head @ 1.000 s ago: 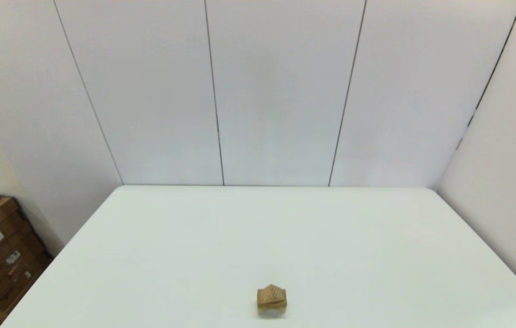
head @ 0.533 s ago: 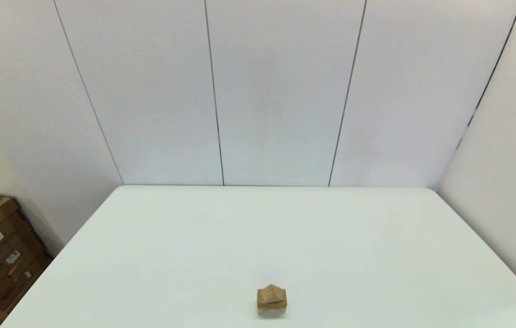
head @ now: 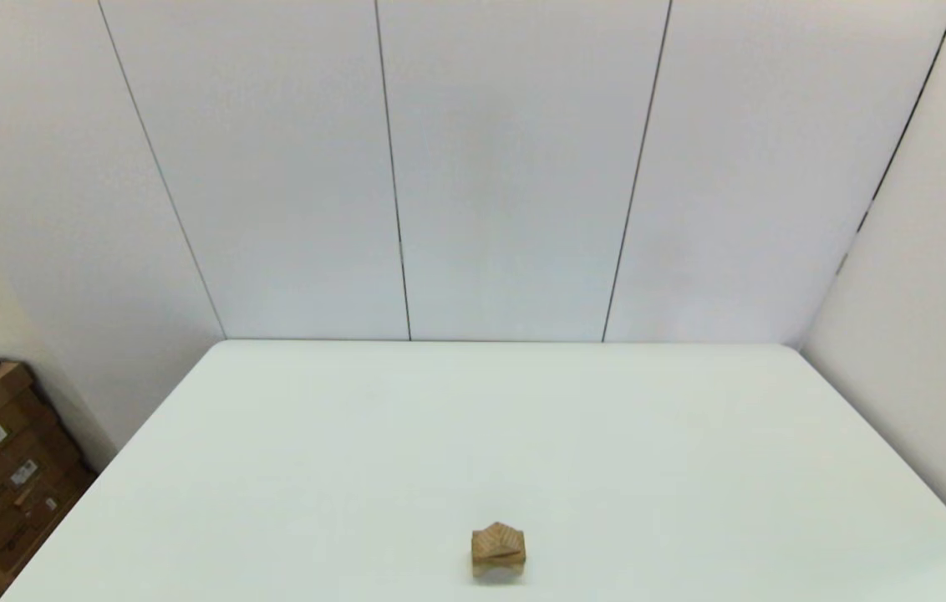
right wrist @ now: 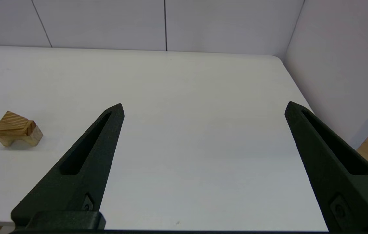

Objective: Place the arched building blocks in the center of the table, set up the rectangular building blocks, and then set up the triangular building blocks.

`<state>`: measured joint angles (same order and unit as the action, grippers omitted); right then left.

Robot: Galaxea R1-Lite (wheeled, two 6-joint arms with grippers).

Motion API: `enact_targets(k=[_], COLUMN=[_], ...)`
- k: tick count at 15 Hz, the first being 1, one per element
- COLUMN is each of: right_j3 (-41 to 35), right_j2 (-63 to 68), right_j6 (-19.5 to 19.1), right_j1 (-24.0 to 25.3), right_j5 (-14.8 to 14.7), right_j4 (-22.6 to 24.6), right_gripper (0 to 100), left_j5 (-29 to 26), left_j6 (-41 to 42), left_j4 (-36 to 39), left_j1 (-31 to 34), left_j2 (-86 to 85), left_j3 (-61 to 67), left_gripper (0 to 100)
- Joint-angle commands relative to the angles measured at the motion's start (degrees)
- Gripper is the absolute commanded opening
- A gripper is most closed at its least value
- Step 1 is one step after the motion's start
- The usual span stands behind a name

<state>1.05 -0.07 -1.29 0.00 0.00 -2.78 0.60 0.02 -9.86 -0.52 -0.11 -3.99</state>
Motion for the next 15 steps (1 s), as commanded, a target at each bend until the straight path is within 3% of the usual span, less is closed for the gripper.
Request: enact_targets(k=[1,15], right_j3=[0.01,0.09], right_j2=[-0.01,-0.01], right_j6=[-0.03,1.64], right_j1=[0.00,0.00], right_j5=[0.00,-0.09], right_j4=[-0.03,-0.03], right_gripper=[100,100], left_j5=[0.02,0.02], left_j6=[0.24,0.24], left_j4=[-0.07,-0.07], left_j1=[0.00,0.00], left_j2=[0.11,0.11], left_j3=[0.03,-0.06], left_gripper=[100,100])
